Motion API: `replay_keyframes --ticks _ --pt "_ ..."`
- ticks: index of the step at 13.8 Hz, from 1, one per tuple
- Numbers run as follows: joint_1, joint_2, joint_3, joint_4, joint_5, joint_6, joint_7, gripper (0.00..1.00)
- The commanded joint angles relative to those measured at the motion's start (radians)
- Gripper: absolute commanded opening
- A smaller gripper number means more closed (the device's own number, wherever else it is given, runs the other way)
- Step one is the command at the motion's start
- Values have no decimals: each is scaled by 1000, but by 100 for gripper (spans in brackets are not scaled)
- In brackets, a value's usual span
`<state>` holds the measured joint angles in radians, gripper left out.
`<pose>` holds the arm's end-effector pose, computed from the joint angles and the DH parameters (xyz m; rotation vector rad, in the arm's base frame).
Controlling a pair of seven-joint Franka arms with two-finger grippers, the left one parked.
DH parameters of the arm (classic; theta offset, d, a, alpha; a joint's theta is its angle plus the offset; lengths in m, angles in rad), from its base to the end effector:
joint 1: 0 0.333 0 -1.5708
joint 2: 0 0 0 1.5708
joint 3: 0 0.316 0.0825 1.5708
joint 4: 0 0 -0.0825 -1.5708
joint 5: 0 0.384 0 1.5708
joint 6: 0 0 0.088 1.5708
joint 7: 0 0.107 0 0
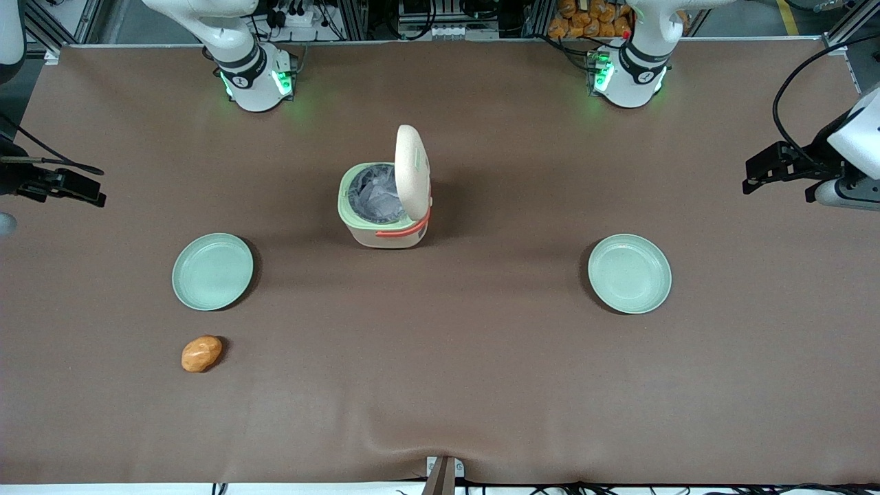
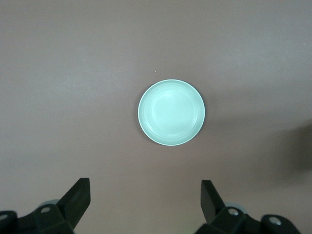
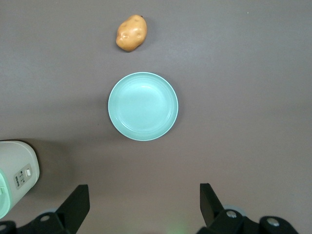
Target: Press rice cooker button with right arm
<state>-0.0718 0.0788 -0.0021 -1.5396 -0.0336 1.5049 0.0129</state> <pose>0.5681 -0.0458 0.5894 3.1033 -0.1353 -0.1780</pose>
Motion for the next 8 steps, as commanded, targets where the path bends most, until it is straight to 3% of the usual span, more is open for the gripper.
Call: replay_keyframes --ticks 1,4,8 --pt "-5 -36 11 -28 3 -5 13 100" --pt "-5 -36 10 -27 52 -3 12 100" --pt "-5 -36 10 -27 50 -9 12 100"
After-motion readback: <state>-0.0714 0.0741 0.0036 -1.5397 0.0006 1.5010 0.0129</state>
